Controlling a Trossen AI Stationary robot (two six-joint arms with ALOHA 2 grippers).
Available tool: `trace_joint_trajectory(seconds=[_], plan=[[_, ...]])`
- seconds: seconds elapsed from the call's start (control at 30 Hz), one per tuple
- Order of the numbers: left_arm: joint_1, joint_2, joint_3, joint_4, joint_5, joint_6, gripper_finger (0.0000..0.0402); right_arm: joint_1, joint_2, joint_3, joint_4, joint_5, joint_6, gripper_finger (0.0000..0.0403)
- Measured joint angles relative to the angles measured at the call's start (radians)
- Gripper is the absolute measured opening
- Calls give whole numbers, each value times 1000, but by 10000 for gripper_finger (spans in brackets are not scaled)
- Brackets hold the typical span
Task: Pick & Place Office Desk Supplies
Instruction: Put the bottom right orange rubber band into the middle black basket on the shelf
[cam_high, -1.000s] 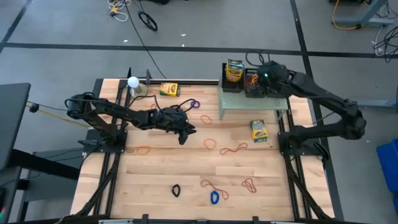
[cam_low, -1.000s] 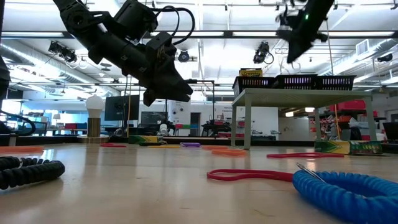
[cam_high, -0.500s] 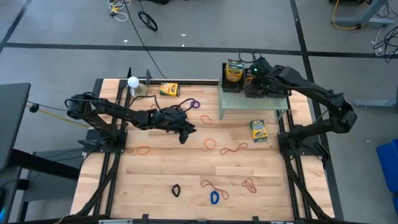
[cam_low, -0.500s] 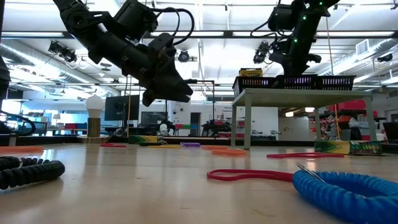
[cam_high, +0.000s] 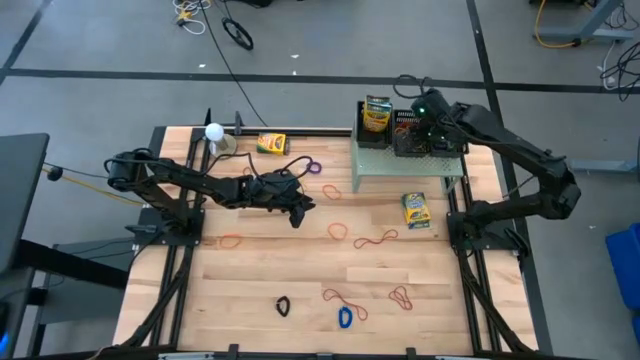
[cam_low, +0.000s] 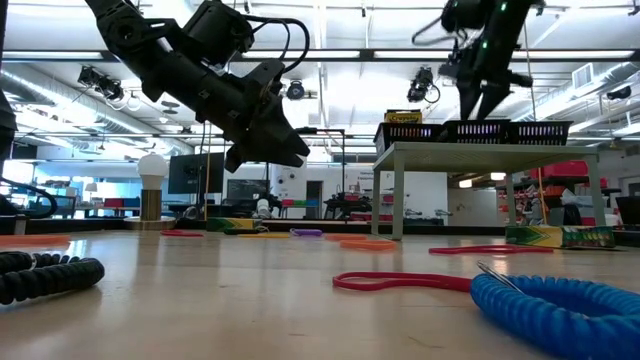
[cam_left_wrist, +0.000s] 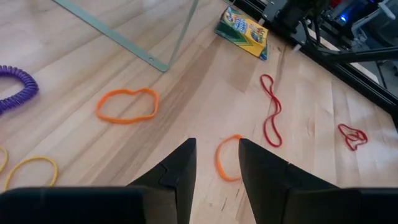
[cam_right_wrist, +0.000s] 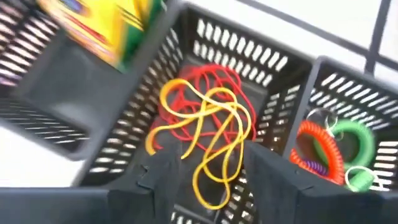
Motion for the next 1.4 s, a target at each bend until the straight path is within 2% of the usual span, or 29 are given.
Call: trace_joint_trajectory(seconds=[0.17, 0.27, 0.37, 0.57, 0.67, 0.77, 0.93, 1.13, 1.23, 1.4], plan=[[0, 0, 0, 0, 0, 7, 128, 99, -84, 16, 44, 4, 1, 112], [0, 0, 0, 0, 4, 5, 126, 212, -120, 15, 69, 9, 41, 56], [0, 0, 0, -5, 32, 1, 114, 359, -145, -36, 147, 61, 78, 11], [-23, 0, 0, -8, 48, 54, 63, 652, -155, -239, 533, 148, 86, 21], [-23, 0, 1, -17, 102, 84, 37, 737, -155, -349, 767, 158, 139, 17], [-22, 0, 1, -64, 150, 110, 13, 795, -155, -442, 890, 164, 177, 8], [-22, 0, 1, -161, 127, 79, 9, 849, -155, -552, 886, 174, 184, 5], [-42, 14, 41, -176, 71, -49, 32, 872, -156, -622, 788, 82, 157, 14], [-73, 60, 108, -185, -5, -53, 42, 876, -156, -647, 740, 80, 108, 10], [-114, 208, 268, -310, -61, -85, 68, 875, -157, -700, 737, 81, 36, 8]])
